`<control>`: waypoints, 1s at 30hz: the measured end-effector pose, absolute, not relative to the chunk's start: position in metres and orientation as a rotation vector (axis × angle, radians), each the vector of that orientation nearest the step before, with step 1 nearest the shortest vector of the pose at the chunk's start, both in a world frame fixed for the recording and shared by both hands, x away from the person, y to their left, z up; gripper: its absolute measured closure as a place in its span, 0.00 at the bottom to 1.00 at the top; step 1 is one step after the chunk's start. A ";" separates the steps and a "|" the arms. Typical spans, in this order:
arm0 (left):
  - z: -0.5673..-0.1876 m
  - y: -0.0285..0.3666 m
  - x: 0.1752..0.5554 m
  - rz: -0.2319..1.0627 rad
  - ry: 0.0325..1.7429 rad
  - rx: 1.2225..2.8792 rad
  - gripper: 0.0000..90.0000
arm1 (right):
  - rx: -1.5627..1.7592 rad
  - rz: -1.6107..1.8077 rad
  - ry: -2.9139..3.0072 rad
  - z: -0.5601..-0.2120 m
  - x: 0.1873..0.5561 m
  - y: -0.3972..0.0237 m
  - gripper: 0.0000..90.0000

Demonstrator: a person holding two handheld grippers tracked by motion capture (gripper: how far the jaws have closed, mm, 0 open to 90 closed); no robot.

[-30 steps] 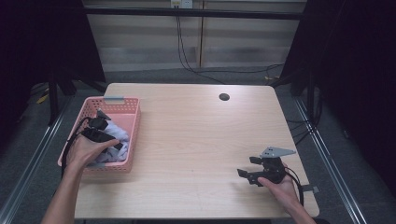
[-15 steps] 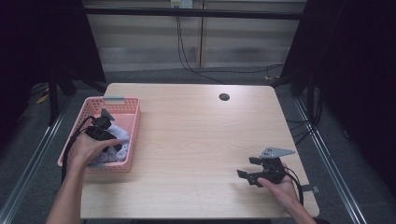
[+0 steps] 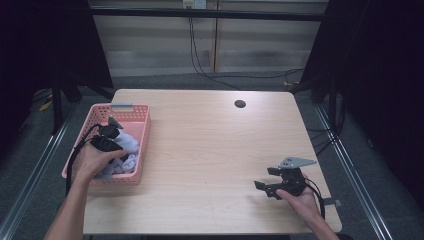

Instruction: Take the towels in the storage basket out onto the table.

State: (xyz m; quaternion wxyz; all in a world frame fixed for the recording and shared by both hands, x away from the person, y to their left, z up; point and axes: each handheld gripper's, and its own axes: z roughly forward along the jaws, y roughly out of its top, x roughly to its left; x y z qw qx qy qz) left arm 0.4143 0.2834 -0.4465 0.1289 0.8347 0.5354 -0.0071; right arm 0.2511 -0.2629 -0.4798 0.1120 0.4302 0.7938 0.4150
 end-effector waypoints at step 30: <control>-0.389 0.311 0.398 0.110 1.455 2.317 0.59 | 1.276 1.230 2.329 -0.480 0.252 -0.261 0.22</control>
